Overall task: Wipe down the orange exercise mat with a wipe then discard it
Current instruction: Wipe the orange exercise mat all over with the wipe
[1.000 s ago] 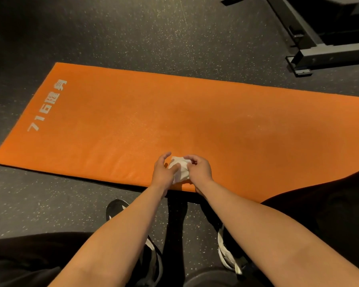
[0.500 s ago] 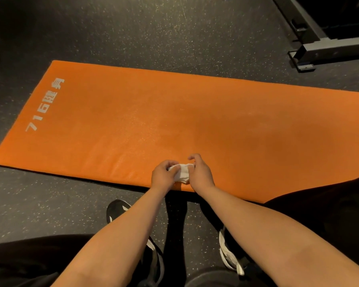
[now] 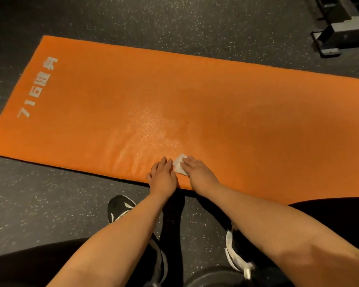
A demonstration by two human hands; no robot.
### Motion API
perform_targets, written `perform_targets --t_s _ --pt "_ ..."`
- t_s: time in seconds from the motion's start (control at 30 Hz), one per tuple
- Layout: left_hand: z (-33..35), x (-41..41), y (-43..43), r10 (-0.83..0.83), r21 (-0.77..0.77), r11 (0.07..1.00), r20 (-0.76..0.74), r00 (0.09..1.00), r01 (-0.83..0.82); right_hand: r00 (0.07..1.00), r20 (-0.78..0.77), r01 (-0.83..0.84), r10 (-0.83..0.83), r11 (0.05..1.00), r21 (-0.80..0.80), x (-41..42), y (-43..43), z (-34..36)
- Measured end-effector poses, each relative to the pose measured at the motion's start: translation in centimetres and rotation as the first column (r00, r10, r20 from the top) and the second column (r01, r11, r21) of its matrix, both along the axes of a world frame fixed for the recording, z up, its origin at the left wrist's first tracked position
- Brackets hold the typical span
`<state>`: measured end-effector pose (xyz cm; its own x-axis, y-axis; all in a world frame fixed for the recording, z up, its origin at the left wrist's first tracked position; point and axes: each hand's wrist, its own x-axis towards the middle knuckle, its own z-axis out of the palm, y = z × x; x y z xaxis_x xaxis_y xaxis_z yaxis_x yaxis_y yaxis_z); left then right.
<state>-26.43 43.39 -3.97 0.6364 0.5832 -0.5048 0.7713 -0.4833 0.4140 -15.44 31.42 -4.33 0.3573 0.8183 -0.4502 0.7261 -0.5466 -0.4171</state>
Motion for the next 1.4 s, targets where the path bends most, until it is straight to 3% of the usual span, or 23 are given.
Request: perform_targets --t_s 0.1,0.17,0.3,0.4,0.5,0.57,0.63,0.73,0.83,0.97,1.03,1.17,1.27,1.4 --pt "-0.5 0.0 0.2 -0.009 0.037 0.999 -0.020 1.000 0.009 0.971 0.047 0.233 -0.233 0.972 -0.005 2.3 1.7 -0.6" --pt "-1.0 0.0 0.4 0.023 0.042 0.999 -0.004 1.000 -0.023 0.955 0.065 0.289 -0.288 0.957 -0.001 2.3 2.6 -1.0" --pt "-2.2 -0.3 0.7 0.070 0.027 0.997 0.046 0.996 -0.072 0.998 -0.058 -0.020 0.022 0.999 0.027 -0.1 3.4 -1.6" --pt "-2.8 -0.9 0.3 0.069 0.028 0.997 0.086 0.994 -0.072 0.993 0.027 -0.114 0.113 0.993 0.038 1.2 3.4 -2.3" --pt "-3.1 -1.4 -0.5 0.073 0.028 0.997 0.135 0.988 -0.078 0.978 0.131 0.166 -0.165 0.986 0.005 2.8 2.7 -2.3" --pt "-3.3 -1.8 -1.0 0.071 0.017 0.997 0.176 0.982 -0.075 0.958 0.133 0.255 -0.254 0.967 0.009 2.1 2.2 -2.1" --pt "-3.6 -2.0 -1.2 0.073 -0.012 0.997 0.203 0.976 -0.072 0.977 0.072 0.199 -0.201 0.979 0.031 0.2 1.7 -1.7" --pt "-3.6 -2.5 -1.2 0.076 -0.048 0.997 0.223 0.972 -0.067 0.998 -0.047 -0.034 0.039 0.995 0.093 -2.7 0.5 -1.0" --pt "-3.3 -2.9 -1.4 0.064 -0.046 0.997 0.227 0.972 -0.055 0.992 -0.012 -0.122 0.124 0.988 0.090 -2.6 -0.5 -0.8" --pt "-2.7 -3.7 -1.8 0.041 -0.016 0.999 0.195 0.980 -0.039 0.974 0.107 0.198 -0.198 0.980 0.008 -1.5 -1.1 -0.8" --pt "-2.3 -4.1 -2.0 0.037 -0.005 0.999 0.173 0.984 -0.037 0.966 0.101 0.239 -0.239 0.971 0.014 -2.7 -1.1 -0.4" --pt "-1.6 -4.7 -2.1 0.033 -0.025 0.999 0.108 0.994 -0.030 0.998 -0.047 -0.044 0.048 0.996 0.080 -6.2 -1.5 0.6" --pt "-1.7 -5.1 -1.8 -0.038 -0.035 0.999 0.093 0.995 0.042 0.989 0.036 -0.147 0.146 0.989 0.035 -4.4 -1.9 0.3" --pt "-1.9 -5.0 -1.5 -0.052 -0.020 0.998 0.131 0.990 0.056 0.978 0.107 0.185 -0.178 0.981 -0.054 -2.6 -1.5 0.3"
